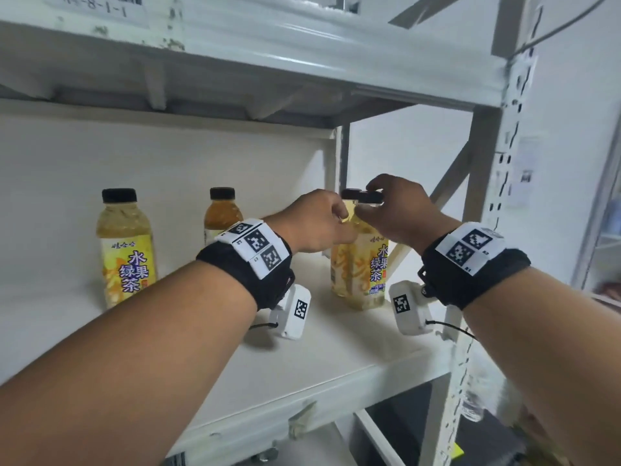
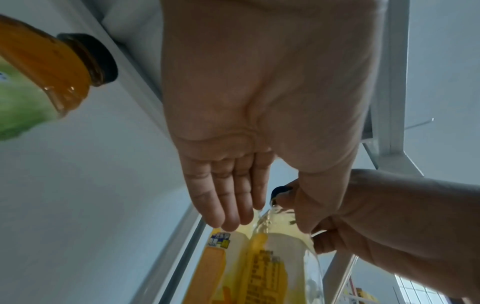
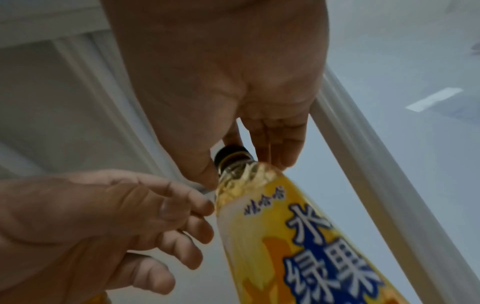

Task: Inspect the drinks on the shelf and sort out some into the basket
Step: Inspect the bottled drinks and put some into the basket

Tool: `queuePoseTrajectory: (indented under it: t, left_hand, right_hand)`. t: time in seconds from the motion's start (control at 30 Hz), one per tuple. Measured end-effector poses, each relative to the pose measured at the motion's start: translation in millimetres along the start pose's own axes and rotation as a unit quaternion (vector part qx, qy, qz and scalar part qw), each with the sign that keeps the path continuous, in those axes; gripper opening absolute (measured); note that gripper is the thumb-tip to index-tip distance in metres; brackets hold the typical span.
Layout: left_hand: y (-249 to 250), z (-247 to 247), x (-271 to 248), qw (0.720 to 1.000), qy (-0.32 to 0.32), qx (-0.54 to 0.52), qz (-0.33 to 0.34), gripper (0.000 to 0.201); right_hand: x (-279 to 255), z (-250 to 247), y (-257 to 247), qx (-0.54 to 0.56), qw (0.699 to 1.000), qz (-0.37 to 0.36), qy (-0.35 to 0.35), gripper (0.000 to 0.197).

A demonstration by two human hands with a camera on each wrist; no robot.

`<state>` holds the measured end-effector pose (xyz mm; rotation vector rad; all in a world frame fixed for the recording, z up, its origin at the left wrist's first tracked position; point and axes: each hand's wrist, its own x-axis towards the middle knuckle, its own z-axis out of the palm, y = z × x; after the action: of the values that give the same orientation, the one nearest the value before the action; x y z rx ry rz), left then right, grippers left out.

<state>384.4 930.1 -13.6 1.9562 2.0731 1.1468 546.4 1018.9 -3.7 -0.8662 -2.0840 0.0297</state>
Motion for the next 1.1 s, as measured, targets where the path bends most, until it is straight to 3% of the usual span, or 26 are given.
queuePoseTrajectory:
  t: [0.23, 0.5, 0.63, 0.7, 0.9, 1.1]
  left_hand:
    - [1, -5, -16, 0.999, -0.023, 0.016, -0.04, 0.042]
    - [-5, -73, -111, 0.995, -0.012, 0.009, -0.095, 0.058]
    - [-25, -118, -174, 0.992, 0.009, -0.058, -0.115, 0.03]
    - [-36, -138, -209, 0.988, 0.022, -0.079, -0.129, 0.026]
    - [-66, -177, -286, 0.978, 0.066, -0.132, -0.148, 0.032]
    - [-95, -177, -318, 0.956, 0.161, -0.199, -0.145, 0.033]
  right_hand:
    - [-11, 16, -10, 0.129, 0.991, -0.022, 0.035, 0.032]
    - [-50, 8, -112, 0.236, 0.97, -0.049, 0.038, 0.046]
    - [-81, 15, -180, 0.312, 0.949, -0.051, 0.006, 0.047]
    - [-98, 20, -211, 0.336, 0.941, -0.047, -0.005, 0.047]
    - [-146, 39, -272, 0.44, 0.895, -0.015, -0.069, 0.049]
    - [-197, 83, -282, 0.532, 0.833, 0.044, -0.147, 0.028]
